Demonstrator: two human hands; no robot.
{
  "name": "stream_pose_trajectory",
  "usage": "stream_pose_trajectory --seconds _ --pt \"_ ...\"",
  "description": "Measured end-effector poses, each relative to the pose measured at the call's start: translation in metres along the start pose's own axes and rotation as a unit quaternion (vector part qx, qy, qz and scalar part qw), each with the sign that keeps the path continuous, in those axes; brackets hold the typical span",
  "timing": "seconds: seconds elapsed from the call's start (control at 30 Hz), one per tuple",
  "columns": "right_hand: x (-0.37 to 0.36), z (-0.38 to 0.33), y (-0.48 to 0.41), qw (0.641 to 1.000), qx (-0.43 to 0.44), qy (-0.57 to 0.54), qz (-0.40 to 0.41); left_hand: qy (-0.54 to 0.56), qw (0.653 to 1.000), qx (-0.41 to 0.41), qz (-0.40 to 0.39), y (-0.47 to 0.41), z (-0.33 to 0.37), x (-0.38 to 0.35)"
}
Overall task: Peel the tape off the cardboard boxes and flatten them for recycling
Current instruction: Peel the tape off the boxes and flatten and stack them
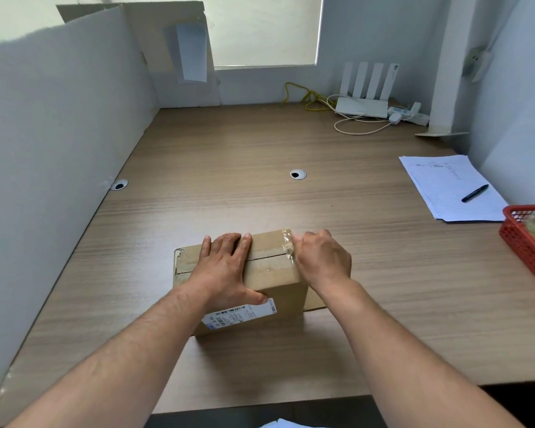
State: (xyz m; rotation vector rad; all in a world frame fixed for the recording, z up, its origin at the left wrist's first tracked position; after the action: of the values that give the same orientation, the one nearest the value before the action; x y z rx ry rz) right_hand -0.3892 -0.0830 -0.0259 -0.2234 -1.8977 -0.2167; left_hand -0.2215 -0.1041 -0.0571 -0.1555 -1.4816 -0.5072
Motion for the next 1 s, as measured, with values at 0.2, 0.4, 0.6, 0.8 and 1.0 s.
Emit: stream_pose_trajectory --seconds 0.2,0.4,0.6,0.8,1.0 --pt "0.003 -0.025 0.004 0.993 0.061 0.087 0.05 -0.023 0.999 0.031 -0.025 0.0 0.008 -0.004" --pt "-0.009 -0.029 0.007 0.995 0.087 0.02 0.044 -0.013 1.0 -0.011 -0.01 -0.006 0.025 -0.006" --pt "-0.03 0.003 -0.004 0.959 -0.002 -0.28 -0.032 -0.012 0.997 -0.072 -0.016 -0.003 0.012 -0.006" --pt "-0.02 0.014 0.011 0.969 0.082 -0.232 0.024 0.009 0.999 -0.029 -0.014 -0.014 -0.012 0.003" --pt "-0.006 -0.013 0.042 0.936 0.282 -0.095 0.187 0.018 0.998 -0.004 -0.054 -0.032 -0.022 0.011"
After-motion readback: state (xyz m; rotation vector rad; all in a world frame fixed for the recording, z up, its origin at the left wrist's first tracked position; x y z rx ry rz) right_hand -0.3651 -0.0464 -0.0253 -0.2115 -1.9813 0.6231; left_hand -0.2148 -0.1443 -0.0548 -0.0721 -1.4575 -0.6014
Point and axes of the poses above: each hand's wrist, its own y-axis away from the middle knuckle, its own x-axis out of the back of the hand, z = x × y, the point moved 10 cm from there along -y, towards the middle knuckle, and after that the axes turned 3 degrees about x, right-handed, at the moved point
